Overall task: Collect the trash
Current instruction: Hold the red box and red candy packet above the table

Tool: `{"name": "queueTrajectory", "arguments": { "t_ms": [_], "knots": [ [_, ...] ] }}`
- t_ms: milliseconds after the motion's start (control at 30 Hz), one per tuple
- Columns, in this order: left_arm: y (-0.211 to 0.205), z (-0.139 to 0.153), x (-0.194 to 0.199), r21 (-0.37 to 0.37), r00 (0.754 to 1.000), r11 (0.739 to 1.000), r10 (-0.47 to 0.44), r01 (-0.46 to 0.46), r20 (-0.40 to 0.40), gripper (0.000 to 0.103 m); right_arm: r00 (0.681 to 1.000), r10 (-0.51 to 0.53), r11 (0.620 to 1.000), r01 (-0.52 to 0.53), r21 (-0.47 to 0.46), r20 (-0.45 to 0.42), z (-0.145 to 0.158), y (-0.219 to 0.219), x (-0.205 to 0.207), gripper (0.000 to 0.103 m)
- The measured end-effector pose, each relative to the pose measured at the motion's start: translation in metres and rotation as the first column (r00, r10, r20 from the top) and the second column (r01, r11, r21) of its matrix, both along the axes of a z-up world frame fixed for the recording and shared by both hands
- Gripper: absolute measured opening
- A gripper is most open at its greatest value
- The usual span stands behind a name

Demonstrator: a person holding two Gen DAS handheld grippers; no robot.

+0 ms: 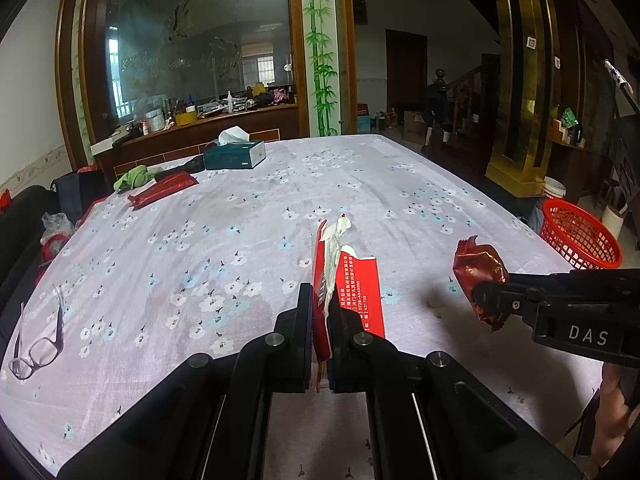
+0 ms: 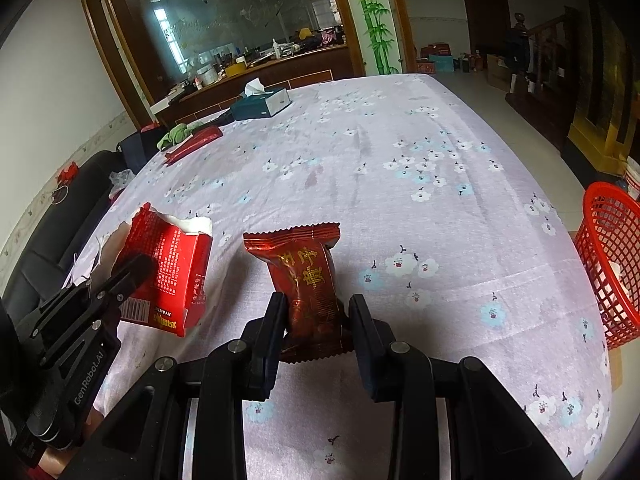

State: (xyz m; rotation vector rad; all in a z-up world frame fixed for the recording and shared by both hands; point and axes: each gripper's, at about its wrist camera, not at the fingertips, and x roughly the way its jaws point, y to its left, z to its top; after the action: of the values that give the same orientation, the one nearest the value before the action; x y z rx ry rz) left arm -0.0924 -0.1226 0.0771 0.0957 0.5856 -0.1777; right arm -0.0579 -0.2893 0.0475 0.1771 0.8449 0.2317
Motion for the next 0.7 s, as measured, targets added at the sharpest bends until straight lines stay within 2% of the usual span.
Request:
{"name": "queueTrajectory", "arguments": {
  "t_ms": [700],
  "knots": [
    [-0.012, 0.003, -0.009, 0.028, 0.999, 0.999, -0.024, 0.024, 0.022, 0.005, 0.999, -0.023, 1.0, 0.022, 0.021, 0.025, 0.007, -0.014, -0.014, 0.035]
  ]
}}
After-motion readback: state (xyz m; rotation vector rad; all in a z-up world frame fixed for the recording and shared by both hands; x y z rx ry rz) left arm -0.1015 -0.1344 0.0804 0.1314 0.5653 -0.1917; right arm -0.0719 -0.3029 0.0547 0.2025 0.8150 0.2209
